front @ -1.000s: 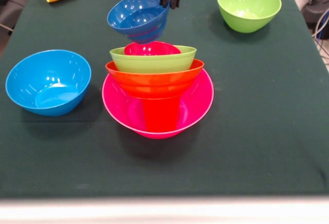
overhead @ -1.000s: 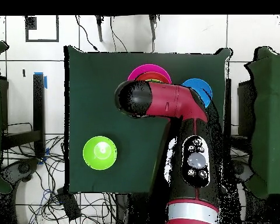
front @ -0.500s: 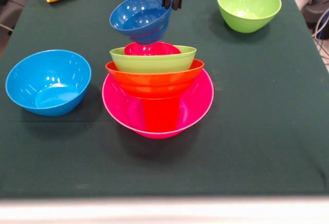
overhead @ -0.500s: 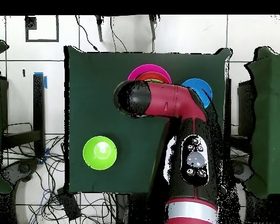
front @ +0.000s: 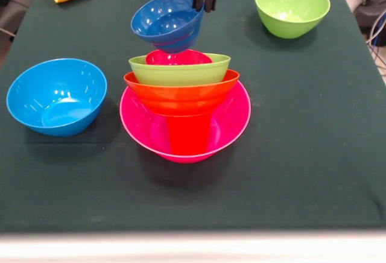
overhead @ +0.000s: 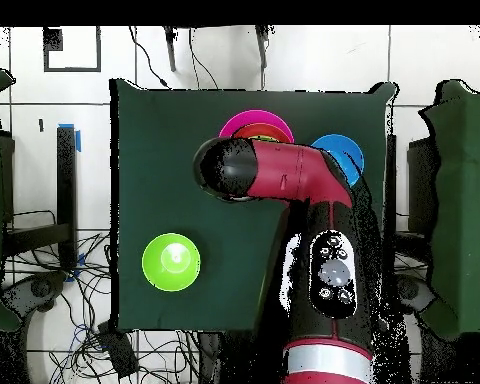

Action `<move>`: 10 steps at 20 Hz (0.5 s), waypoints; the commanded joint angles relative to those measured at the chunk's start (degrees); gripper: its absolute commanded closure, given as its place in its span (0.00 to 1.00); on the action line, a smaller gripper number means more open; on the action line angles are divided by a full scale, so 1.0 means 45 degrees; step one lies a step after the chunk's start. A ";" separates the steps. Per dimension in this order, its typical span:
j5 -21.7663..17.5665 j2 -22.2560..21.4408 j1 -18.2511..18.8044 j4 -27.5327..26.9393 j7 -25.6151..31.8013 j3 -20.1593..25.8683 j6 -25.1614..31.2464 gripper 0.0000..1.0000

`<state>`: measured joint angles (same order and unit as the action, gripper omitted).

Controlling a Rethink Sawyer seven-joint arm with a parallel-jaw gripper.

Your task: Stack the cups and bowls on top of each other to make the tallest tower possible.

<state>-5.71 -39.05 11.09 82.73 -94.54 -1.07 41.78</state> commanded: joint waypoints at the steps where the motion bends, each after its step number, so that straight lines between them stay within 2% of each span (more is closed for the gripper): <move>1: -0.0032 0.0851 -0.0096 0.0587 -0.0938 0.1238 -0.0833 1.00; 10: -0.0160 0.1124 -0.0114 0.0459 -0.0969 0.1213 -0.1174 1.00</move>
<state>-5.71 -38.22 11.09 82.72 -94.54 -0.66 39.97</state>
